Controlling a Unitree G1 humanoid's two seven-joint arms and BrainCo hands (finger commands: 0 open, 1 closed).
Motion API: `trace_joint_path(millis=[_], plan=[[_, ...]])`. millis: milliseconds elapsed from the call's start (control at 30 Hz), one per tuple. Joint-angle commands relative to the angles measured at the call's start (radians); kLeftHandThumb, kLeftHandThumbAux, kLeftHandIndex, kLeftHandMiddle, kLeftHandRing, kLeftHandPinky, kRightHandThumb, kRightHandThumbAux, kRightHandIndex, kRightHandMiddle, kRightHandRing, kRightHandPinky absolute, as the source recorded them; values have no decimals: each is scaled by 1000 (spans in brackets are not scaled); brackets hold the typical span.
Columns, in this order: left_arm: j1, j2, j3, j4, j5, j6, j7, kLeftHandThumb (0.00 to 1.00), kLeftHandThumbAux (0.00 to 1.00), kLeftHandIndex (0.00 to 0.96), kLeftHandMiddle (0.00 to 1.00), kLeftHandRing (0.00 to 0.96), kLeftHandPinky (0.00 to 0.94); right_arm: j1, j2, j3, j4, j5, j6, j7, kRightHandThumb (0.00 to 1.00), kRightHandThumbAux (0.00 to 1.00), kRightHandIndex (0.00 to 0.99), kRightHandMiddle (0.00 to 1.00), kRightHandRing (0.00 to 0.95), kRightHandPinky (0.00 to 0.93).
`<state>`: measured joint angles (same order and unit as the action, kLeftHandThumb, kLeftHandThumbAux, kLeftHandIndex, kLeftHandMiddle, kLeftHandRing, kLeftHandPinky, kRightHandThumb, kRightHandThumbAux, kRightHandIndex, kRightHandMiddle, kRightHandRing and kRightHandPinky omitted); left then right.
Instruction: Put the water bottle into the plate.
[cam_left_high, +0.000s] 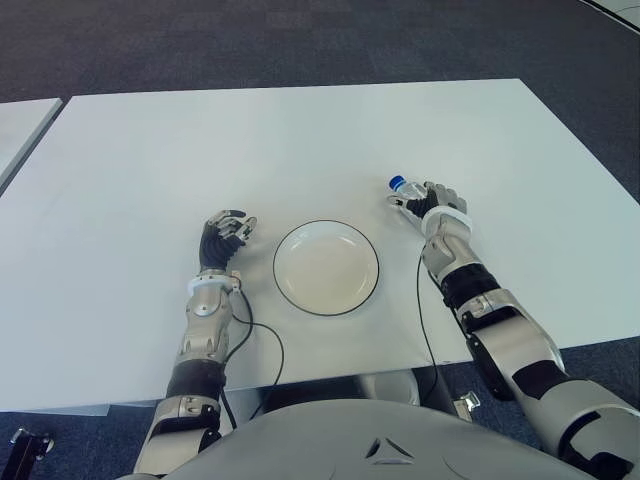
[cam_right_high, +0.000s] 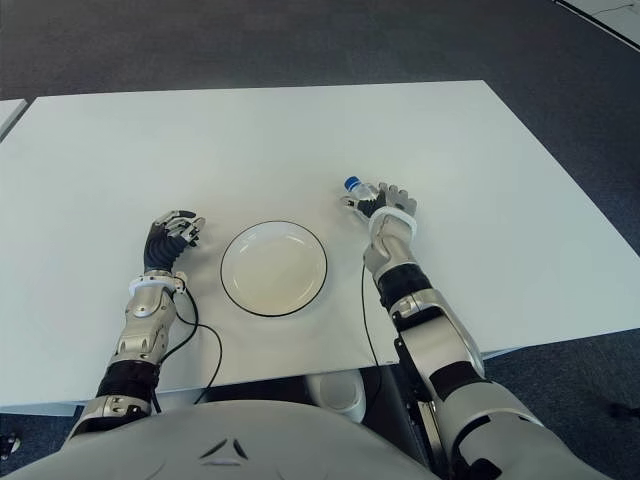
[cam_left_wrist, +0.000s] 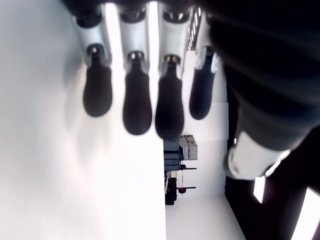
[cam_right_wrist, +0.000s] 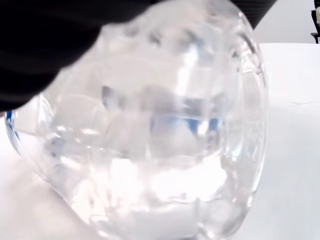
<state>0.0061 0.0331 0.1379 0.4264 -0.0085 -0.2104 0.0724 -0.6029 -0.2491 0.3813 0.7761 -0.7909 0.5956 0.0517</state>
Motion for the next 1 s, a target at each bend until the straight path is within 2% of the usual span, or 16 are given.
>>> trace_joint_path(millis=[33,167,233,300,567,767,1000], plan=[[39,-10,-5,38,1,55,8,706,716,433,658,647,627,62,22,47,115,36,-17,72,493,258,0,0,0,24],[39,-11,-3,34,-2,61,8,706,716,433,657,645,621,46,21,59,164,41,-34,66,449,300,1,0,0,44],[40,-10,-3,32,-1,61,7,706,715,433,653,644,620,40,20,62,179,44,-39,64,440,334,123,10,0,68],[40,-10,-3,29,-2,64,8,706,716,433,650,640,619,35,18,61,191,47,-46,61,441,356,186,29,4,84],[41,-9,-1,31,-1,56,10,706,715,434,655,642,629,35,5,52,190,62,-70,37,470,411,348,121,70,145],[41,-8,0,30,-3,58,8,706,715,434,654,641,621,43,3,37,178,77,-76,-5,490,434,398,163,112,175],[39,-10,7,32,-12,62,8,706,715,433,643,631,623,57,19,-23,138,122,-49,-100,521,471,443,192,136,188]])
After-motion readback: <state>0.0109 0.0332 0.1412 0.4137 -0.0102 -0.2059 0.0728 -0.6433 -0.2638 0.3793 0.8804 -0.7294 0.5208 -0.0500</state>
